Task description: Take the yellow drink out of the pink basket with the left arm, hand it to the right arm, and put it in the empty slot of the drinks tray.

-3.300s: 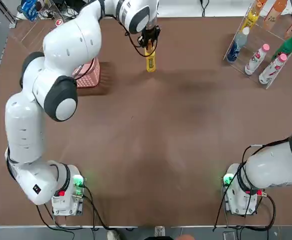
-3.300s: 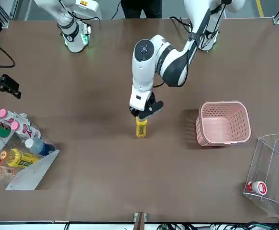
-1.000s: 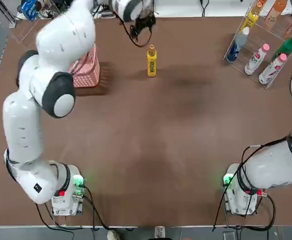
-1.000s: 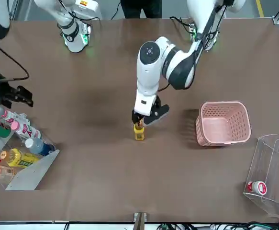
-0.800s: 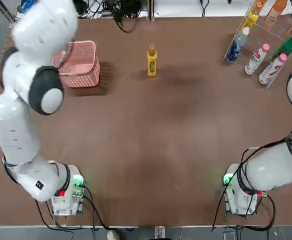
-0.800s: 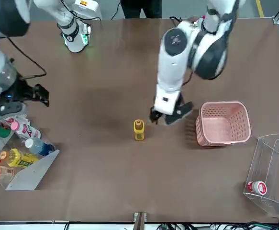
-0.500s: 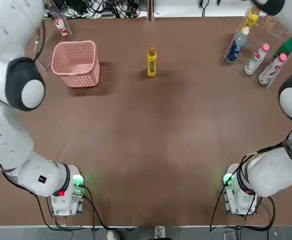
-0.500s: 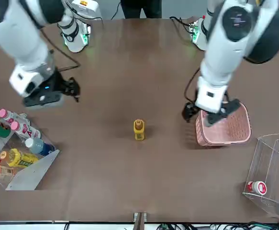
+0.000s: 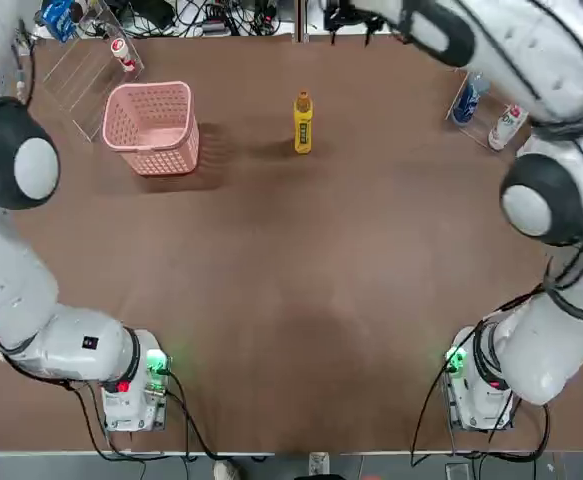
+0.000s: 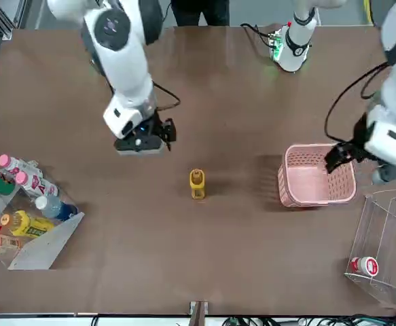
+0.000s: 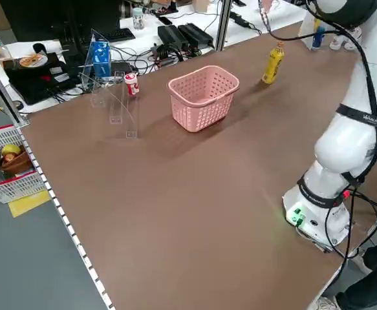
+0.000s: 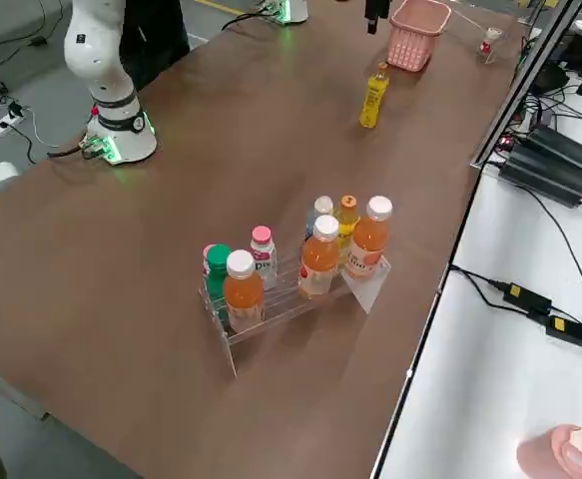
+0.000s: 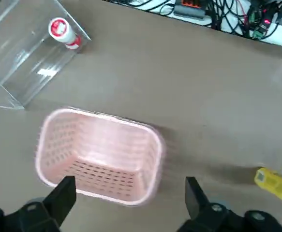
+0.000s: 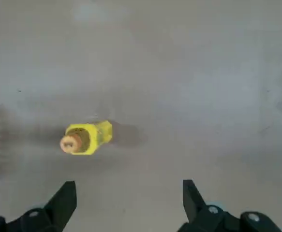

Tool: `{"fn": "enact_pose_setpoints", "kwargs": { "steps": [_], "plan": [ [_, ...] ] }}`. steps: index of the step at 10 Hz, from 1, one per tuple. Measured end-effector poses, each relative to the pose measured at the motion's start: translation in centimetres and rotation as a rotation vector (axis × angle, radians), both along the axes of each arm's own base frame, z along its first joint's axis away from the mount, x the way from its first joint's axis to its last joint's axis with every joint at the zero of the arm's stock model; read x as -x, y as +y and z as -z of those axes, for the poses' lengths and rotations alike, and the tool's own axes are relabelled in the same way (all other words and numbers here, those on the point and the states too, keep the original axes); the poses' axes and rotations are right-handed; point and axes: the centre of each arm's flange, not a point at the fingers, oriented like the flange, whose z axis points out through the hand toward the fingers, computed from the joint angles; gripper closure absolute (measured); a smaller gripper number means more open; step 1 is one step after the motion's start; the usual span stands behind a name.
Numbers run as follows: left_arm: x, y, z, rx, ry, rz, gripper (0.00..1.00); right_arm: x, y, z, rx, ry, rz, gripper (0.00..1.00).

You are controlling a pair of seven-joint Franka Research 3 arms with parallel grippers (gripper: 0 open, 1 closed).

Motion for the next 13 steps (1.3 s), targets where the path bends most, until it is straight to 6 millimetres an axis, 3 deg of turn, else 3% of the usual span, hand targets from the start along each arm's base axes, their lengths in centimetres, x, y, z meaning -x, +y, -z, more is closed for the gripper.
{"fn": "enact_pose_setpoints", "kwargs": {
  "steps": [2, 4, 5, 7, 13],
  "plan": [
    [-0.4, 3.9, 0.3, -0.005, 0.014, 0.050, 0.00, -0.4, 4.1, 4.0, -0.018, -0.023, 0.008, 0.03],
    [-0.4, 4.7, 0.5, 0.004, 0.019, 0.051, 0.00, 0.4, 7.7, 8.5, -0.008, -0.013, -0.010, 0.04],
    [-0.4, 5.0, 0.5, 0.012, 0.023, 0.045, 0.00, 0.6, 8.9, 9.9, -0.007, -0.016, -0.019, 0.04],
    [-0.4, 5.7, 0.7, 0.016, 0.031, 0.034, 0.00, 0.5, 9.3, 11.0, -0.003, -0.011, 0.010, 0.06],
    [-0.3, 5.0, 0.7, 0.018, 0.035, 0.046, 0.00, -0.4, 10.4, 16.1, -0.015, -0.024, 0.059, 0.12]
  ]
}}
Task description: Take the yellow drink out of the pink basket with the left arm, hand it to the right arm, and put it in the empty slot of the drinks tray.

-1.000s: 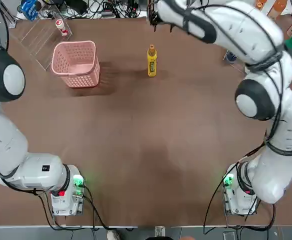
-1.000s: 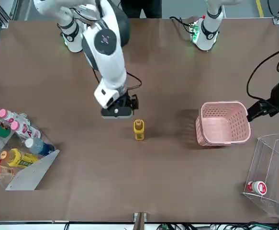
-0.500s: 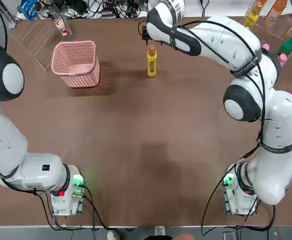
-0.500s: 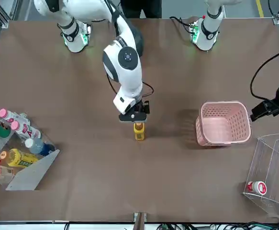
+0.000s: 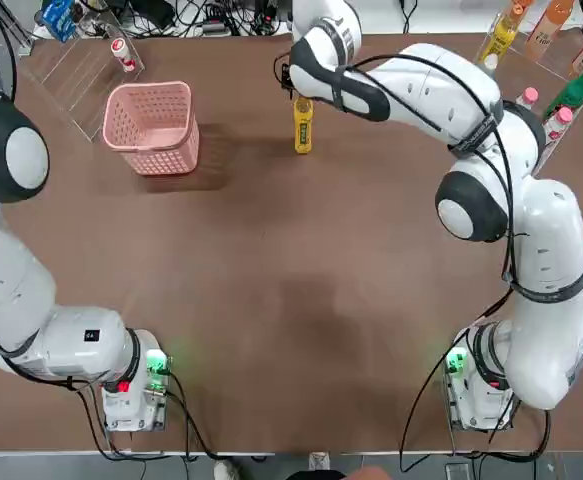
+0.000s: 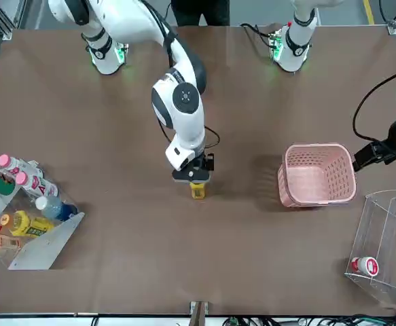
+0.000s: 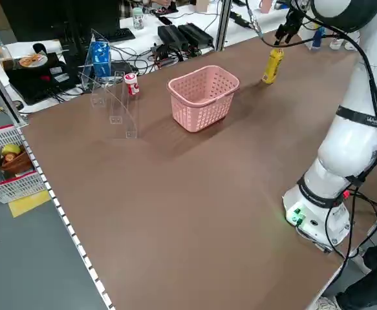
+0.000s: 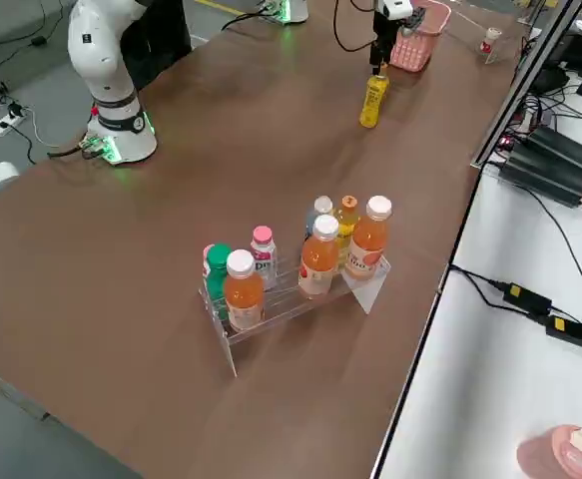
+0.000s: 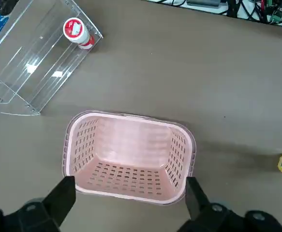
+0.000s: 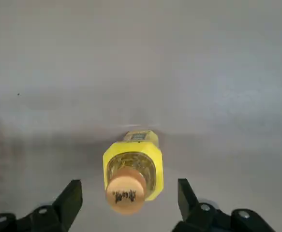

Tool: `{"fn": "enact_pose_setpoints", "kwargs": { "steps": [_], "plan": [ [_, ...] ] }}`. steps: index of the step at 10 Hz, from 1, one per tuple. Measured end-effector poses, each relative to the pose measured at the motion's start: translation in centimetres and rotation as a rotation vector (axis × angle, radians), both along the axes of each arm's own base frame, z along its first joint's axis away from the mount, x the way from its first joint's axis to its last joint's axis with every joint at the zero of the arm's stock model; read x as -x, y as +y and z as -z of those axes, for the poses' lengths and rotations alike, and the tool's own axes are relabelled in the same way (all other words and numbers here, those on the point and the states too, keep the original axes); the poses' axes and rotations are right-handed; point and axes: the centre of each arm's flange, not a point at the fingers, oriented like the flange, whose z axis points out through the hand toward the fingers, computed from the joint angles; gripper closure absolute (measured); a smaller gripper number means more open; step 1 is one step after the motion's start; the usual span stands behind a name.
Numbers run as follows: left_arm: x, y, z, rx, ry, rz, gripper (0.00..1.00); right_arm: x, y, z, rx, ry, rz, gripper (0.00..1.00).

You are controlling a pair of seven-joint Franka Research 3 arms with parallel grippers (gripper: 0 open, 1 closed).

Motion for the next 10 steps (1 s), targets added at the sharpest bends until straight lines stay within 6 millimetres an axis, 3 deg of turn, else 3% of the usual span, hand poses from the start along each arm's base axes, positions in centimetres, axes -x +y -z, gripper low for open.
{"fn": "enact_pose_setpoints", "kwargs": {
  "steps": [5, 6, 10],
  "plan": [
    [0.01, -0.04, 0.02, 0.000, 0.001, 0.001, 0.00, -0.11, 0.03, 0.10, 0.000, -0.001, 0.006, 0.32],
    [0.01, -0.05, 0.02, 0.000, 0.001, 0.001, 0.00, -0.11, 0.04, 0.07, -0.001, -0.001, 0.009, 0.43],
    [0.02, -0.09, 0.02, 0.000, 0.001, 0.001, 0.00, -0.17, -0.03, 0.12, 0.001, 0.000, 0.012, 0.52]
  ]
}}
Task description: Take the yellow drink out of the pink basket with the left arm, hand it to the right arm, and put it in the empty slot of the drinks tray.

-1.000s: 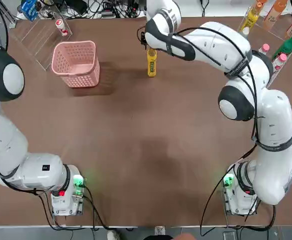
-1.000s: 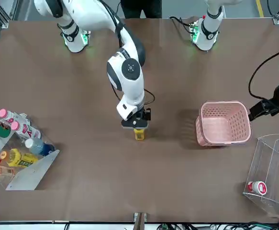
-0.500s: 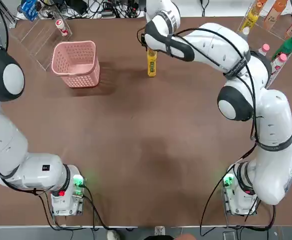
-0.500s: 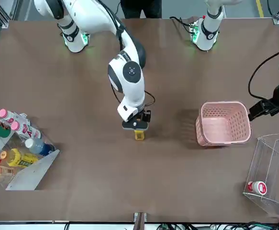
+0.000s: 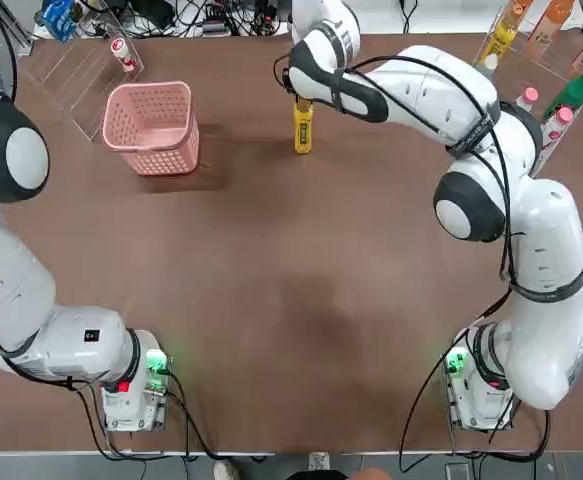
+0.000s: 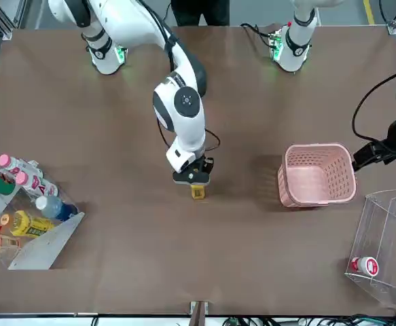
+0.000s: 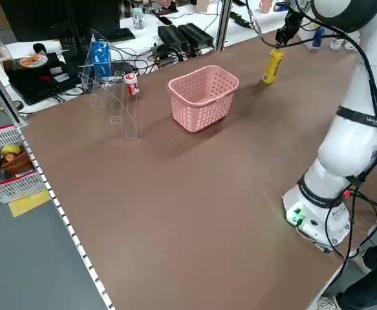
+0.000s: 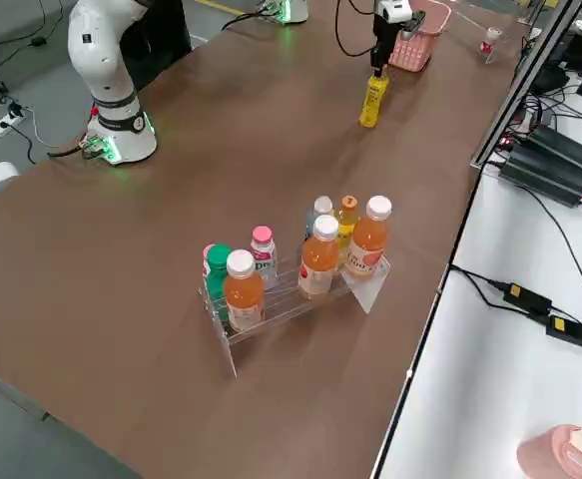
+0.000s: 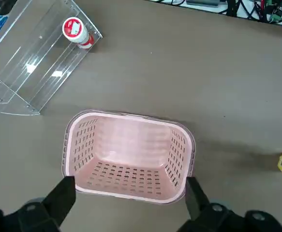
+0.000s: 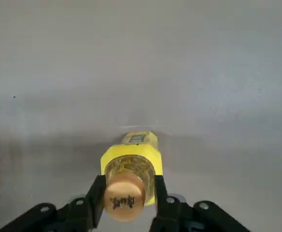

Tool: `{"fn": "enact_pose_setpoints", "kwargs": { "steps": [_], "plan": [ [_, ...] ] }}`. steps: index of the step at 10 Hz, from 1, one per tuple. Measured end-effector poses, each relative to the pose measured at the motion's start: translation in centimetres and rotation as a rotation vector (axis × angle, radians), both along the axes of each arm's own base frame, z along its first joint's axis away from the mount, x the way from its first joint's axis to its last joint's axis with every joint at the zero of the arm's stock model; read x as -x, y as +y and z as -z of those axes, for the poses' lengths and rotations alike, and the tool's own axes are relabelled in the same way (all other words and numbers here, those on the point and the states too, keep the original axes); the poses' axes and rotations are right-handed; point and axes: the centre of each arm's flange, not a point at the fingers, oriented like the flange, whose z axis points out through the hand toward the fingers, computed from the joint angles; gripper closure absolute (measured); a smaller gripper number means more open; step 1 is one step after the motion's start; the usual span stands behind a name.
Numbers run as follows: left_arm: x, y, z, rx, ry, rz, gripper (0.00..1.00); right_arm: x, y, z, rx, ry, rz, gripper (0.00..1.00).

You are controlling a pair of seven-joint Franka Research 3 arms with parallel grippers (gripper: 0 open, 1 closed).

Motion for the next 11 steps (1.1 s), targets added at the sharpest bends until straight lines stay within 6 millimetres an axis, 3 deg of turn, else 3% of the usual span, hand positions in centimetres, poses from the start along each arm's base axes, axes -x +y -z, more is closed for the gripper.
{"fn": "enact_pose_setpoints", "kwargs": {
  "steps": [2, 5, 7, 9, 11],
  "plan": [
    [0.0, 0.0, 0.0, 0.000, 0.000, 0.000, 0.00, 0.0, 0.0, 0.0, 0.002, -0.001, 0.000, 0.66],
    [0.0, 0.1, 0.0, 0.000, 0.000, -0.001, 0.00, -0.5, -0.5, -0.1, 0.009, -0.007, 0.010, 0.66],
    [0.0, 0.1, 0.0, -0.001, 0.000, -0.002, 0.00, -1.5, -2.1, -1.2, 0.039, -0.008, 0.031, 0.66],
    [0.0, 0.1, 0.0, -0.001, 0.000, -0.002, 0.00, -2.1, -5.1, -6.0, 0.078, -0.003, 0.031, 0.66],
    [0.0, 0.5, 0.1, -0.003, 0.004, -0.008, 0.00, -2.5, -9.8, -11.9, 0.093, 0.016, 0.046, 0.66]
  ]
}}
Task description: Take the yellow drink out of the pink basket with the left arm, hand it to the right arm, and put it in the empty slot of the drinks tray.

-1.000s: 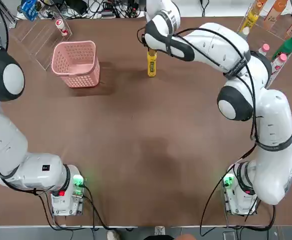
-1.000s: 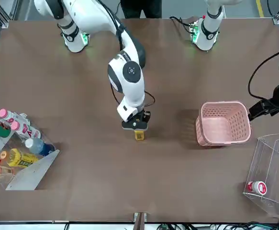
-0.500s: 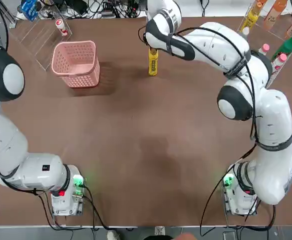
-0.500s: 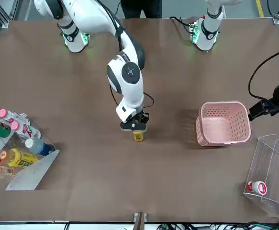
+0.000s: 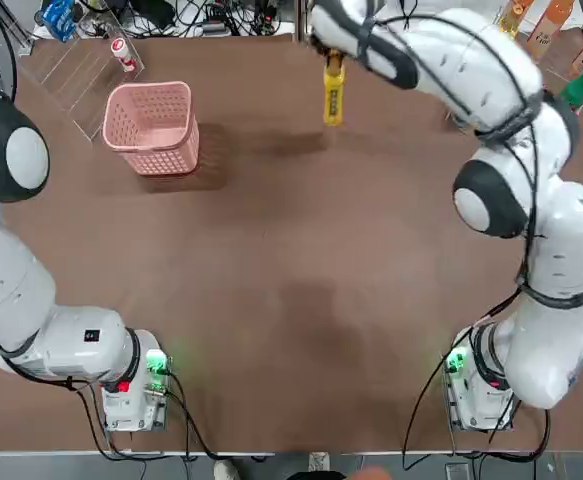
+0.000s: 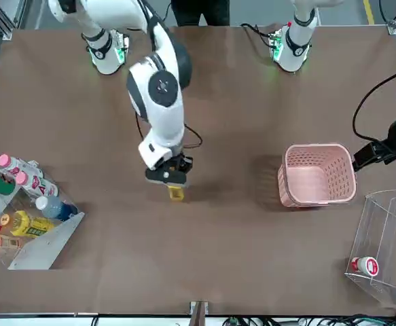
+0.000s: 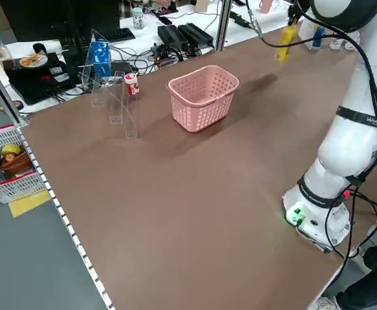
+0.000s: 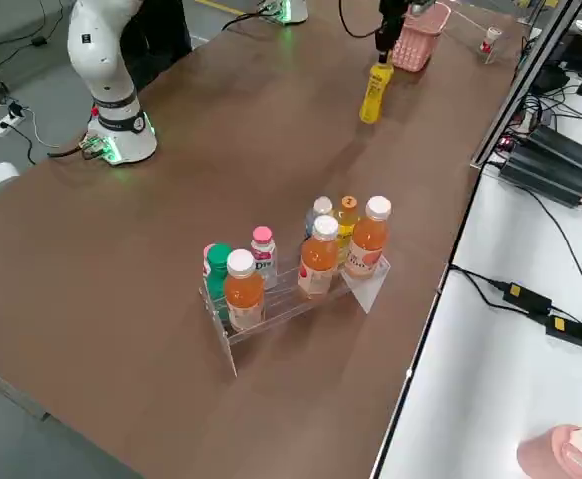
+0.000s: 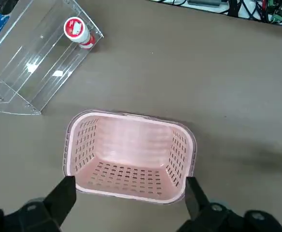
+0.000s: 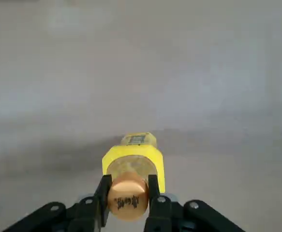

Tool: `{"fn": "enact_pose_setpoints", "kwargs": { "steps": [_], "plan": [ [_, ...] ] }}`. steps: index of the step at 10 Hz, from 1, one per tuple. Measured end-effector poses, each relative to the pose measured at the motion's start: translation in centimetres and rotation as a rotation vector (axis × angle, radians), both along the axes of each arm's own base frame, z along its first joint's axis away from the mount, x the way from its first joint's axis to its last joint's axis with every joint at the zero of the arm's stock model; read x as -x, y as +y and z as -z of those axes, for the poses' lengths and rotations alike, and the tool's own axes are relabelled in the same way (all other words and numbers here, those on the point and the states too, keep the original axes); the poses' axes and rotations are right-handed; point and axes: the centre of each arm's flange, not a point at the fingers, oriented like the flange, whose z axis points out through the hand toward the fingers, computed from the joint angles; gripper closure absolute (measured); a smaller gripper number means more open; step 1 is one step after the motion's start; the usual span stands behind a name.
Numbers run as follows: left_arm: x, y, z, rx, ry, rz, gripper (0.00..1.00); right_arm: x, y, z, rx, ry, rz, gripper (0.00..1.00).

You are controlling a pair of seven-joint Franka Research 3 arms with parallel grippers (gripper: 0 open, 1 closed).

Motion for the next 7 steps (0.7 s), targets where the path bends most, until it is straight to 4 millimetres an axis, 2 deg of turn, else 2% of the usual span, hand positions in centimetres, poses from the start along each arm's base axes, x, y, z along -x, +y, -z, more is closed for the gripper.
{"fn": "enact_pose_setpoints", "kwargs": {
  "steps": [2, 3, 4, 6, 7],
  "plan": [
    [0.2, 1.5, 0.3, -0.009, 0.031, -0.025, 0.00, -1.3, -6.9, -3.6, 0.000, 0.018, 0.023, 0.66],
    [0.3, 1.8, 0.4, -0.010, 0.037, -0.025, 0.00, -1.9, -11.3, -5.1, -0.006, 0.020, 0.047, 0.66],
    [0.3, 1.9, 0.4, -0.012, 0.038, 0.005, 0.00, -2.2, -16.6, -6.8, -0.006, 0.038, 0.059, 0.66],
    [0.3, 2.2, 0.4, -0.014, 0.040, 0.054, 0.00, -1.5, -26.1, -9.7, 0.000, 0.103, 0.054, 0.66],
    [0.5, 2.2, 0.1, -0.015, 0.044, 0.059, 0.00, -1.1, -29.6, -10.9, -0.004, 0.112, 0.043, 0.66]
  ]
}}
